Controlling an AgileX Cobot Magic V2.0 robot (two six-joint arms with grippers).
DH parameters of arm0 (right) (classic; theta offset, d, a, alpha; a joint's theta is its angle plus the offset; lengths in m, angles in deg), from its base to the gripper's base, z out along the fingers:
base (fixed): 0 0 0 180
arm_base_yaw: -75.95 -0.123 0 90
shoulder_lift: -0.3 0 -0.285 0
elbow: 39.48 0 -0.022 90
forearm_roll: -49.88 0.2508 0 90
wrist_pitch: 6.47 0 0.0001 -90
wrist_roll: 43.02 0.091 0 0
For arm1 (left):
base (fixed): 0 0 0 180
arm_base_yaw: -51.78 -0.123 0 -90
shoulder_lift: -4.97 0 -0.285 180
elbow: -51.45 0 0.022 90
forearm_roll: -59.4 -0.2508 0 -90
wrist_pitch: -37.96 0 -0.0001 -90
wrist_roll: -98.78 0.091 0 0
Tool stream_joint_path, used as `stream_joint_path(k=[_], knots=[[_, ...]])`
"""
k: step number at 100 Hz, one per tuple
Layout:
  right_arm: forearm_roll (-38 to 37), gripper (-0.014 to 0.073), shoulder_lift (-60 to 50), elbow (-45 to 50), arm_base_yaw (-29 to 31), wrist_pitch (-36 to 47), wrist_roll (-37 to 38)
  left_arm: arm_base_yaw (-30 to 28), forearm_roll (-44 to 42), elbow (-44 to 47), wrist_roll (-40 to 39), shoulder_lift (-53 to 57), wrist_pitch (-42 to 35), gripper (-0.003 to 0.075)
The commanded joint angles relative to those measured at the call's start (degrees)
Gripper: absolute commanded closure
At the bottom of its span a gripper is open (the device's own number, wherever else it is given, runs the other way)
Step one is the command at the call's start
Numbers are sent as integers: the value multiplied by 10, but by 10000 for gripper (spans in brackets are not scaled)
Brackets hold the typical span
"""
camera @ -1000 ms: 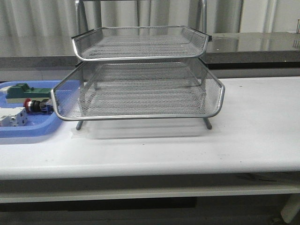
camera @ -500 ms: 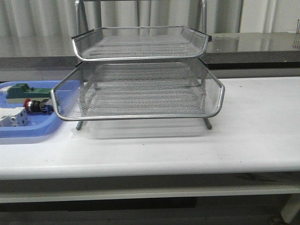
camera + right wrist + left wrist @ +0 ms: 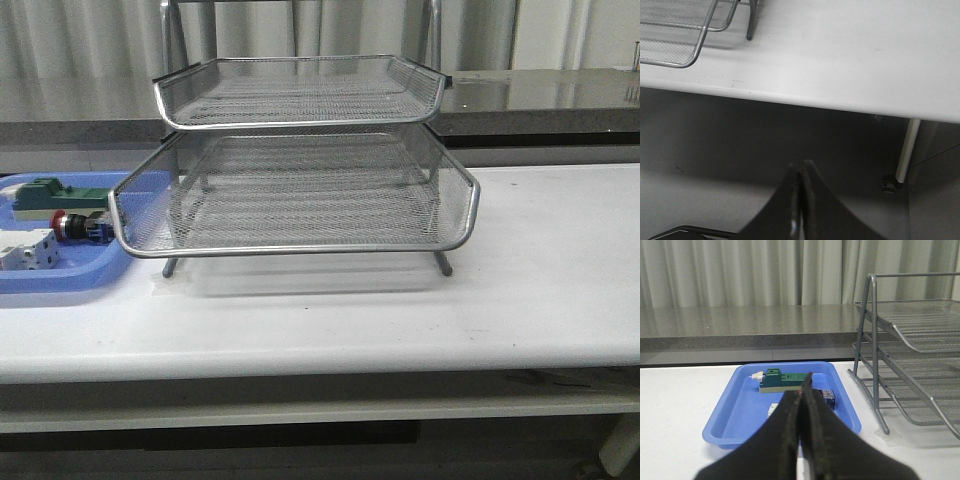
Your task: Place button on rack with both arms
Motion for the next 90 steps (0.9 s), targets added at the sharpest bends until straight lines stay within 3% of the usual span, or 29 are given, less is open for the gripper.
stream_joint_path(k=[1, 33, 53, 69, 90], knots=[[-6, 660, 3, -14, 2, 28, 0, 0, 4, 18, -6, 18, -47, 741], [-6, 660, 3, -14, 2, 27, 0, 0, 4, 17, -6, 18, -75, 741], [-6, 660, 3, -14, 2, 27, 0, 0, 45, -29, -6, 9, -57, 741], [-6, 660, 3, -14, 2, 27, 0, 0, 80, -117, -6, -50, 21, 741], [-6, 660, 3, -14, 2, 26, 0, 0, 74, -269, -3, -211, 156, 741]])
